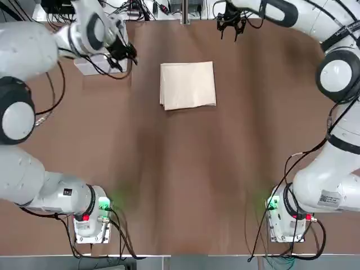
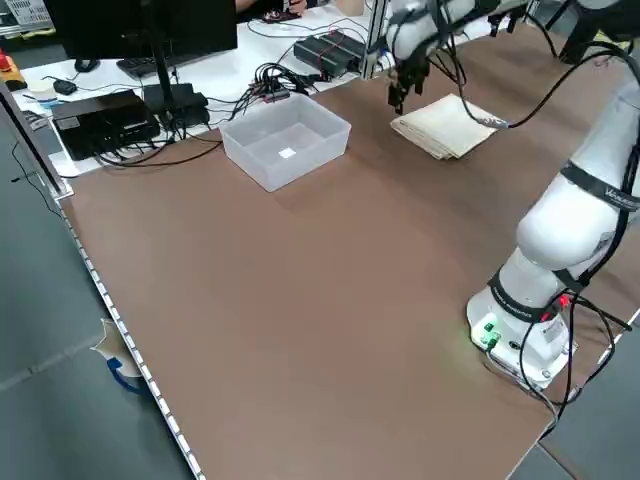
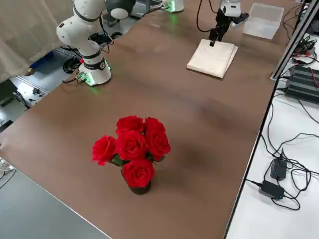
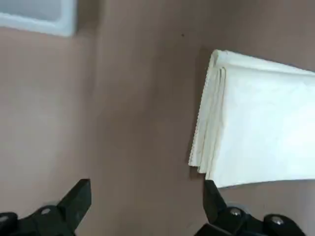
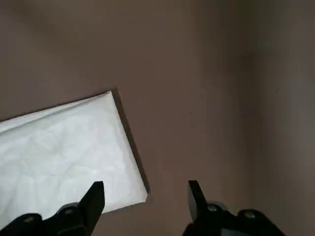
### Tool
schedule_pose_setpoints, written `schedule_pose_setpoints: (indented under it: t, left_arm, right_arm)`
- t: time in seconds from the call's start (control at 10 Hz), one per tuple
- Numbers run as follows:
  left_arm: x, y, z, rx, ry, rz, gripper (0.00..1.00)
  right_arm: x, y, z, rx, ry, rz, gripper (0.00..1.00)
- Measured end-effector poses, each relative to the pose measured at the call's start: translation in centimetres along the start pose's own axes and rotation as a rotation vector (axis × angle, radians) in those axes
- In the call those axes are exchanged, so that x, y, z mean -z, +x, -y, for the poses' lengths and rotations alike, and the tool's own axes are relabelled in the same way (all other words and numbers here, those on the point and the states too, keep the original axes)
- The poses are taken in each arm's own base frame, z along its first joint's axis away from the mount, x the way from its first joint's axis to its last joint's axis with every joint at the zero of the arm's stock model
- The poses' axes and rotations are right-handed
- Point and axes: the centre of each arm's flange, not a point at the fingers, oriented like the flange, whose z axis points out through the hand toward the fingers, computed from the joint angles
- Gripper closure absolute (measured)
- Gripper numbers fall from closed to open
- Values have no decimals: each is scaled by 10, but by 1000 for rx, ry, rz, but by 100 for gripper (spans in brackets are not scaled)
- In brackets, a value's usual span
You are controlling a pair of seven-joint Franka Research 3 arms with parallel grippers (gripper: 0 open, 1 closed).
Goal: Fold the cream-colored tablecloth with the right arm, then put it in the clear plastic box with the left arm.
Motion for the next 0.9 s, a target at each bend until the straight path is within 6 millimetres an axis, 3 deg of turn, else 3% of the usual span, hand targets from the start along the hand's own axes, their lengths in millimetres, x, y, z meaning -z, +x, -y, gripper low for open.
schedule_pose_setpoints:
  t: [0.4, 0.6, 0.9]
  left_arm:
    - [-107, 8, -24, -18, -56, -55, 0]
    - [-130, 18, -38, -20, -84, -34, 0]
    - [-155, 29, -59, -25, -128, -8, 0]
  right_arm:
    - [17, 27, -47, 35, -10, 23, 23]
    - [23, 39, -67, 73, -4, 42, 23]
    - [23, 72, -121, 103, 27, 99, 23]
